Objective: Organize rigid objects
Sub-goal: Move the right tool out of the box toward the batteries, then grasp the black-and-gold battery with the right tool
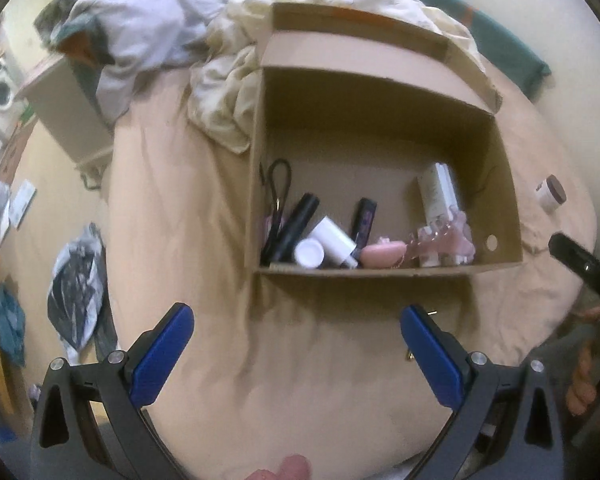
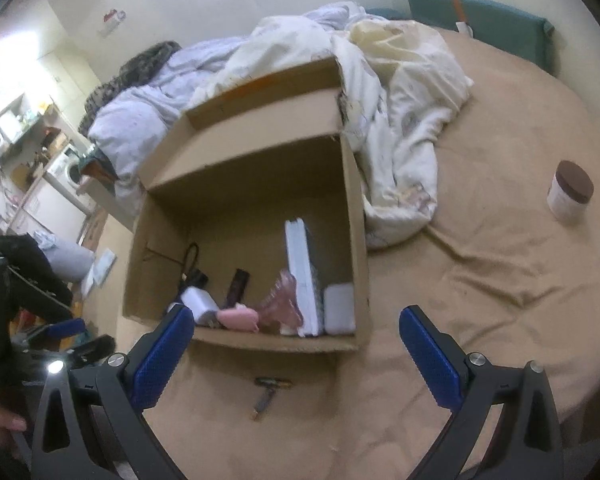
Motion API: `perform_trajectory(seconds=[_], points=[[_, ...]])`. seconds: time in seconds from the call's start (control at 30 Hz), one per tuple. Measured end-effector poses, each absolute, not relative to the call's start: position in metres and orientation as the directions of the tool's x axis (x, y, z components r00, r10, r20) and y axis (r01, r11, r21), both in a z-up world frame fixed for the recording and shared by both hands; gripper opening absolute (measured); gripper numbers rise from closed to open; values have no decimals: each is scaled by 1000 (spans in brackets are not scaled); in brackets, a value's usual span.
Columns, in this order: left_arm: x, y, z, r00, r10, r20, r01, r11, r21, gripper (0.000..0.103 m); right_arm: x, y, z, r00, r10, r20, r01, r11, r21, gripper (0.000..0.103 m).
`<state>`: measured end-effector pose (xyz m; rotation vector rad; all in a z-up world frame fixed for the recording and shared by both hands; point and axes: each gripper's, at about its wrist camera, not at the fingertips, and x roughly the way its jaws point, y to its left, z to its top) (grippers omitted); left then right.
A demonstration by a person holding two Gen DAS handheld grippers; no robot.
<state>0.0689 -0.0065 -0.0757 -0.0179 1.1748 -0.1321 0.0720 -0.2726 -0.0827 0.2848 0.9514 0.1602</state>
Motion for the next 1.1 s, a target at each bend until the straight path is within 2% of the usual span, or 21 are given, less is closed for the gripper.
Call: perform_trajectory(seconds=[0.27,0.4,0.57,0.6,0.7,0.8,0.9,0.97,1.0,1.1], points=[[69,-3,-95,325,-188,-927,35,982,-187,103,71,-274,-121,426,356,-832,6,918,396,103],[72,2,-92,353,-128,-927,-19,989,-144,103,79,-262,-150,311,375,-873,24,915,402,103],[77,7,-97,318,-127,-939,-48,988,-150,103,88,-227,-181,192,344,-919,-7,937,350,103],[77,7,-97,315,-122,-941,-49,988,-145,103,89,-219,-184,183,335,-924,-21,941,337,101],[78,5,-97,312,-99,-945,-46,992,-119,103,94,-199,-196,156,336,-929,-29,942,336,79],[80,2,-98,313,-79,-946,-37,995,-95,103,97,-187,-209,146,287,-947,-1,957,290,77],[80,1,-99,310,-66,-948,-39,996,-82,103,99,-175,-217,156,188,-970,-15,982,188,63],[82,1,-98,303,-78,-950,-36,995,-94,103,98,-169,-217,173,138,-975,-34,990,135,48],[82,1,-98,300,-86,-950,-34,994,-101,103,97,-168,-216,179,124,-976,-43,992,118,45],[83,2,-96,302,-118,-946,-35,990,-135,103,92,-165,-215,185,119,-975,-73,992,107,45]])
